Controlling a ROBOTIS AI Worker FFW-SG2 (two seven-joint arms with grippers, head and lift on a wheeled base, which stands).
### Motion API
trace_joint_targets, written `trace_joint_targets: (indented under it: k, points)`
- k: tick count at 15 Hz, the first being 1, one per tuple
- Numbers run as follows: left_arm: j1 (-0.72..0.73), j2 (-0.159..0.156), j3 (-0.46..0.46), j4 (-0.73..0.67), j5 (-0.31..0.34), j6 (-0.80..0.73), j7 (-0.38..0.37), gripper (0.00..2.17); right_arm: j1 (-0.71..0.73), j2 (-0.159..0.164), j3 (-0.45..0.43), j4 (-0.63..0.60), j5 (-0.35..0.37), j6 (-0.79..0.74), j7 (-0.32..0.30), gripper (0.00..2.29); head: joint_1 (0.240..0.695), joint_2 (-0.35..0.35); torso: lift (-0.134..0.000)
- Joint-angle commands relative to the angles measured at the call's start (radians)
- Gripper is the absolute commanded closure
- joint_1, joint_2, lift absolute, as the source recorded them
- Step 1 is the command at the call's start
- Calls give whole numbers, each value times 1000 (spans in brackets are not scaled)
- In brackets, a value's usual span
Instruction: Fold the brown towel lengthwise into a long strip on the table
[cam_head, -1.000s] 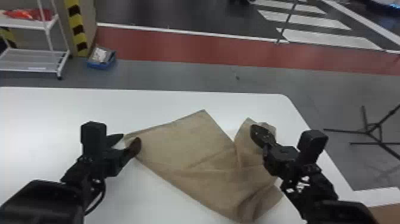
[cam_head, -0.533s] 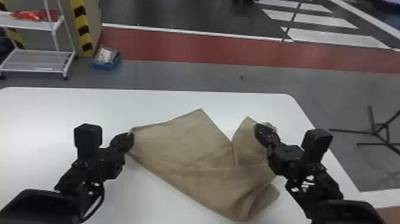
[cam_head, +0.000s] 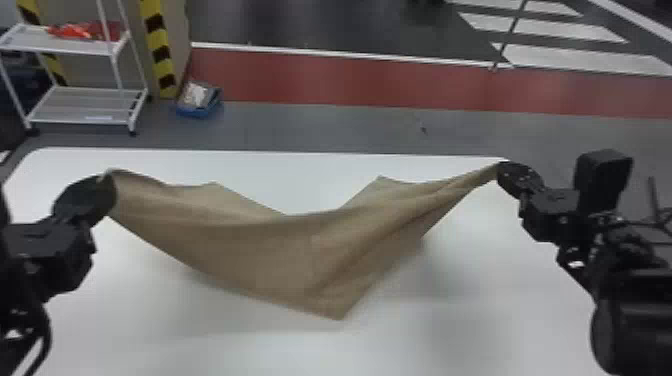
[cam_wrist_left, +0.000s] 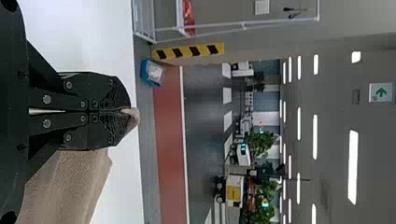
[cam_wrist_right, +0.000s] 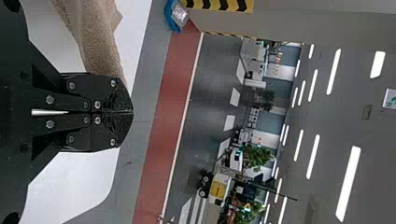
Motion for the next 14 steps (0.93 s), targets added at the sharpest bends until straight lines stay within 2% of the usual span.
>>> trace_joint_targets:
  k: [1, 2, 4, 7, 10, 12, 13, 14]
  points:
    - [89, -4, 119, -158, 80, 49, 0, 1787, -3, -19, -10, -2, 26, 20, 39, 1420, 695, -144, -117]
    - [127, -9, 160, -213, 119, 55, 3, 1787, 1, -19, -16, -4, 26, 20, 68, 1420, 695, -131, -117]
    - [143, -12, 189, -263, 156, 104, 3, 1787, -2, -19, -17, -10, 25, 20, 117, 1420, 695, -110, -117]
    - [52, -11, 182, -239, 191, 171, -1, 1787, -94, -18, 82, 6, 81, 23, 134, 1420, 691, -82, -117]
    - [-91, -6, 174, -87, 192, 187, 2, 1787, -245, 1, 193, 113, 127, 20, 133, 1420, 645, -32, -117]
    - [-250, 2, 174, 59, 194, 187, -1, 1791, -374, 15, 251, 254, 149, -33, 128, 1420, 621, 2, -117]
    - [-319, 6, 176, 114, 192, 187, -3, 1791, -428, 27, 256, 311, 156, -72, 126, 1420, 606, 18, -117]
    - [-388, 15, 180, 168, 192, 178, -12, 1791, -488, 39, 256, 369, 155, -112, 125, 1420, 569, 42, -117]
